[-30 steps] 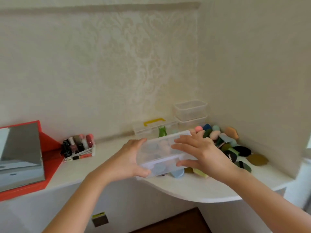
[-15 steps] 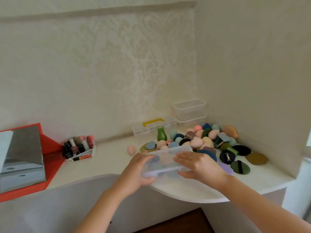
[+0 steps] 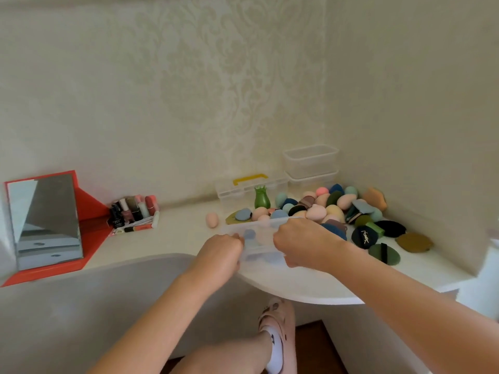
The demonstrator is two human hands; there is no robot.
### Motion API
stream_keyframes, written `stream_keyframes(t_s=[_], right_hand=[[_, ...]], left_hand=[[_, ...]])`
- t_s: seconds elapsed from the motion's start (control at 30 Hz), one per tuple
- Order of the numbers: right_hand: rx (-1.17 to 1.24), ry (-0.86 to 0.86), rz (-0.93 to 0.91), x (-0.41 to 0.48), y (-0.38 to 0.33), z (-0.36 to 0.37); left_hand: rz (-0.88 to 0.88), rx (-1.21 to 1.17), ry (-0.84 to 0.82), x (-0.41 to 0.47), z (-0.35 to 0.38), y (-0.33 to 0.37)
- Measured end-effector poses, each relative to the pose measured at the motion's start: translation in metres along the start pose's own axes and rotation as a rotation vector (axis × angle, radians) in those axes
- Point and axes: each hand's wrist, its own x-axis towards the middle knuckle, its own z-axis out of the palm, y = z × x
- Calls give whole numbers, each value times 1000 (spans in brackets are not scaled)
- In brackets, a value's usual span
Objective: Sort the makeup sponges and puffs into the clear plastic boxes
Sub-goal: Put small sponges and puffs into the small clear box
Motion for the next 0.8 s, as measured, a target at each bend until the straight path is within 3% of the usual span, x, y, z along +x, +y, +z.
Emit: stream_keyframes(t_s=[0.1,0.4,0.5,0.63,0.8], right_hand=[[46,52,18,-4,1,6],[192,176,81,-3,5,23],[277,262,81,-8,9,28],[597,283,78,-14,21,34],[587,338,78,-12,24,43]], left_hand=[[10,-19,17,-3,-2,-1],[-30,-392,-86,3,-16,-18],[-19,-400,-98,10,-22,-25],[26,-409,-86,12,-32,-28],[31,-499,-125,21,-32,-37]])
